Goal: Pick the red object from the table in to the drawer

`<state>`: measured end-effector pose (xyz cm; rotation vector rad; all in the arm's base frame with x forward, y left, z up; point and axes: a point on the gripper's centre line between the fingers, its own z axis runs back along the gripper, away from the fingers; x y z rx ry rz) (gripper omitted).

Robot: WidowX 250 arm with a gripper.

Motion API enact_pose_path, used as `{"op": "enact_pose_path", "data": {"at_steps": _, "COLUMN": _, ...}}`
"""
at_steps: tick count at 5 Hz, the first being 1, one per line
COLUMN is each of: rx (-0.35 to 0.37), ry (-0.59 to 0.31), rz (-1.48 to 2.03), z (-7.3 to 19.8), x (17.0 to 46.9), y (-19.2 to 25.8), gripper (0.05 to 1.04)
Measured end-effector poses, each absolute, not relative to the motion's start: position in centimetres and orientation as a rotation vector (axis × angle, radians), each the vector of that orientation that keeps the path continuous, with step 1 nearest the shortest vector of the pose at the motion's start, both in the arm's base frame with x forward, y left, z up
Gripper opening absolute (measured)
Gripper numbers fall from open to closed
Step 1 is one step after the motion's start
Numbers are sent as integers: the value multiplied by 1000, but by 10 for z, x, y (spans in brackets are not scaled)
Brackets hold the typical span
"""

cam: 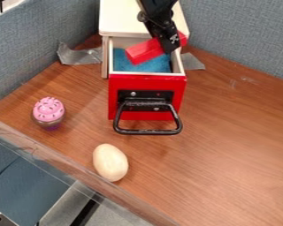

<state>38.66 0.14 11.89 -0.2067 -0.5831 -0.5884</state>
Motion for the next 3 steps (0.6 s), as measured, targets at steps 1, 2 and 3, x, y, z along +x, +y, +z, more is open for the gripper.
{"op": "enact_pose_path", "data": {"at_steps": 1, "rx": -204, "ry": -571, "rz": -563, "z": 117, "x": 385, "y": 3, "gripper": 560}}
{"op": "enact_pose_path", "data": {"at_steps": 2, "rx": -200, "ry": -545, "rz": -508, "z": 108, "x": 380, "y": 6, "gripper": 560}}
{"op": "enact_pose_path", "data": {"at_steps": 3, "rx": -192, "ry": -535, "rz": -481, "z": 105, "x": 379, "y": 8, "gripper": 560}}
